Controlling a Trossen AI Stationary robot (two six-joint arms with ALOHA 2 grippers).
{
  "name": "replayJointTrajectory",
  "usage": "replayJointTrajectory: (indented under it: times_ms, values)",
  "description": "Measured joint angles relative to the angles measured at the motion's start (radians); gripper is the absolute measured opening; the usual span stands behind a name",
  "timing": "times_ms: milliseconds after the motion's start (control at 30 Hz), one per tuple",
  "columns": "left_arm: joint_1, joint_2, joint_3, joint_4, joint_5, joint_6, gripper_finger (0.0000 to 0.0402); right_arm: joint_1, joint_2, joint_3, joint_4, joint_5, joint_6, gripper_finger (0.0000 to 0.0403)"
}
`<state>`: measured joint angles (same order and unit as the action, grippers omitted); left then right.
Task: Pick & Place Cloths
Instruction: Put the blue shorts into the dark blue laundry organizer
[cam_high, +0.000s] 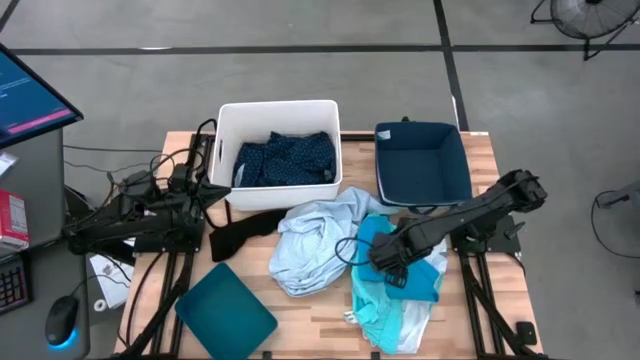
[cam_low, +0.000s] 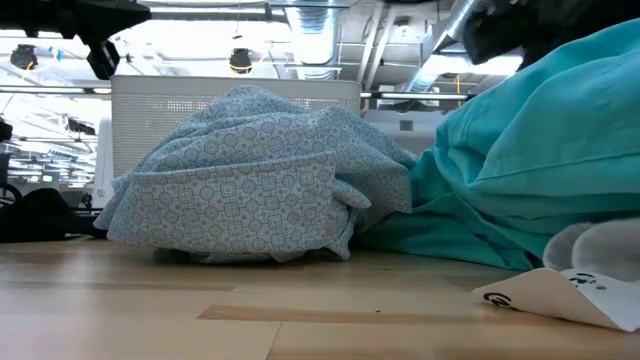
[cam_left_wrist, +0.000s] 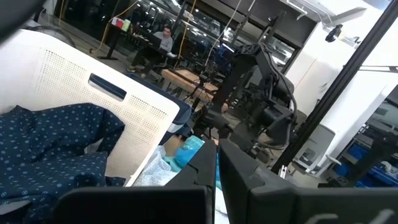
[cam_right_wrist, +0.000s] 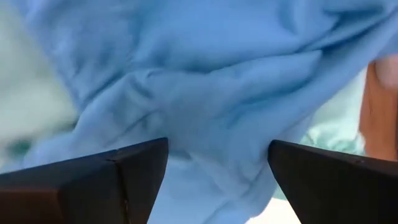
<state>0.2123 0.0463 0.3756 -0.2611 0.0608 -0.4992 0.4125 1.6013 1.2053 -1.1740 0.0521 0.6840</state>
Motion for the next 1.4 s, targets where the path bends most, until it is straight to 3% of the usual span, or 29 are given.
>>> replayJointTrajectory:
  times_ms: [67, 233, 533, 667, 833, 867, 1133, 1400]
  values:
    - [0.0, 0.0, 0.0, 0.0, 0.0, 0.0, 0.0001, 0.016, -0.023, 0.001, 0.003, 0.008, -0.072, 0.027]
    - [0.0, 0.0, 0.0, 0.0, 0.0, 0.001, 0.0001, 0.048, -0.041, 0.001, -0.039, 0.148, -0.138, 0.027]
    - [0.0, 0.0, 0.0, -0.003, 0.0, 0.06, 0.0001, 0.029, 0.04, 0.001, -0.041, 0.142, -0.253, 0.0263]
    - [0.0, 0.0, 0.0, -0.004, 0.0, 0.081, 0.0001, 0.032, 0.068, 0.0, -0.037, 0.129, -0.275, 0.0208]
    - [0.0, 0.0, 0.0, -0.004, -0.001, 0.084, 0.0001, 0.025, 0.052, 0.0, -0.026, 0.079, -0.276, 0.004]
    - [0.0, 0.0, 0.0, -0.005, -0.002, 0.084, 0.0001, 0.021, 0.04, 0.0, -0.021, 0.073, -0.274, 0.0021]
    - [0.0, 0.0, 0.0, -0.005, -0.008, 0.084, 0.0001, -0.019, -0.103, 0.081, -0.019, 0.084, -0.231, 0.0004]
    - [0.0, 0.0, 0.0, -0.005, -0.008, 0.077, 0.0001, -0.099, -0.301, 0.245, 0.007, 0.339, -0.197, 0.0001]
